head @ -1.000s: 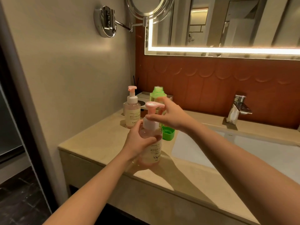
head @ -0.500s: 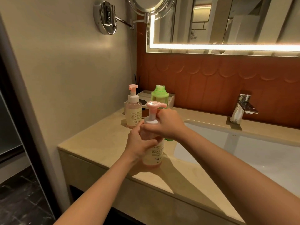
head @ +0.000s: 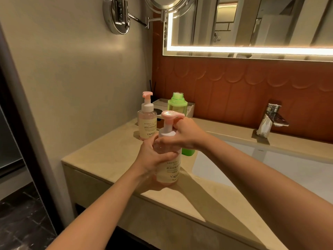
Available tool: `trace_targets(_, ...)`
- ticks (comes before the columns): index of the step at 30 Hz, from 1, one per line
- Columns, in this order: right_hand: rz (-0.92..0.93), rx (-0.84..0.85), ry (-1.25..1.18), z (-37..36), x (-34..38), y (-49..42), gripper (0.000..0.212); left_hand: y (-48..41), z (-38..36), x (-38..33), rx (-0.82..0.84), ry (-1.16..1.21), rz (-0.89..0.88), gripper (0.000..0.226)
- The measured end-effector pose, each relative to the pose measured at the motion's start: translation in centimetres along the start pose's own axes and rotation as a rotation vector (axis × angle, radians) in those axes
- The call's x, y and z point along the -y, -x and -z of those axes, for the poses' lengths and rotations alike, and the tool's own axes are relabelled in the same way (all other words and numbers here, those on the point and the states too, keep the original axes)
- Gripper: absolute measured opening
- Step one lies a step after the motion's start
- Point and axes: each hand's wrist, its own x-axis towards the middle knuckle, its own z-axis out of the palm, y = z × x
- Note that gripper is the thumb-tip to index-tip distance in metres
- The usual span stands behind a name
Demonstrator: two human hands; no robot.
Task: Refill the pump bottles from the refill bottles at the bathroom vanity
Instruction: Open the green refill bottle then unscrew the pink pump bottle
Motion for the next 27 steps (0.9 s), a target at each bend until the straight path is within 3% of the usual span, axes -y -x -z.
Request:
trace_targets(6,-0.008,-0.001,-0.061,-0.2,-0.1,-0.1,0.026,-0.3,0.4,0.1,0.073,0.05,0.03,0.063)
trace_targets(12,0.01,0.0,-0.118,-0.6,-0.7,-0.4,0.026,-0.5,0.9,-0.2,0.131,0.014,0.064,0.076)
trace_targets(15,0.041,0.052,-0.132,-0.7,-0.9,-0.5,0.035,-0.5,1.0,-0.1,0.17,0.032,0.088,0.087)
trace_targets(20,0.034,0.235,-0.27,0.7,-1.0,0.6,0.034,-0.4,1.0,0.1,0.182,0.066,0.069,0.07)
trace_targets(22,0.026,0.269,-0.367,1.7,-1.0,1.6,0.046,-0.2,0.8,0.0,0.165,0.079,0.041,0.069)
trace_targets(24,0.0,0.214,-0.298,1.9,-1.0,2.3,0.054,-0.1,0.5,0.1,0.137,0.069,0.016,0.075)
trace_targets(27,-0.049,-0.09,-0.048,0.0,-0.3,2.3,0.057,-0.2,0.2,0.5,0.098,0.041,0.012,0.08)
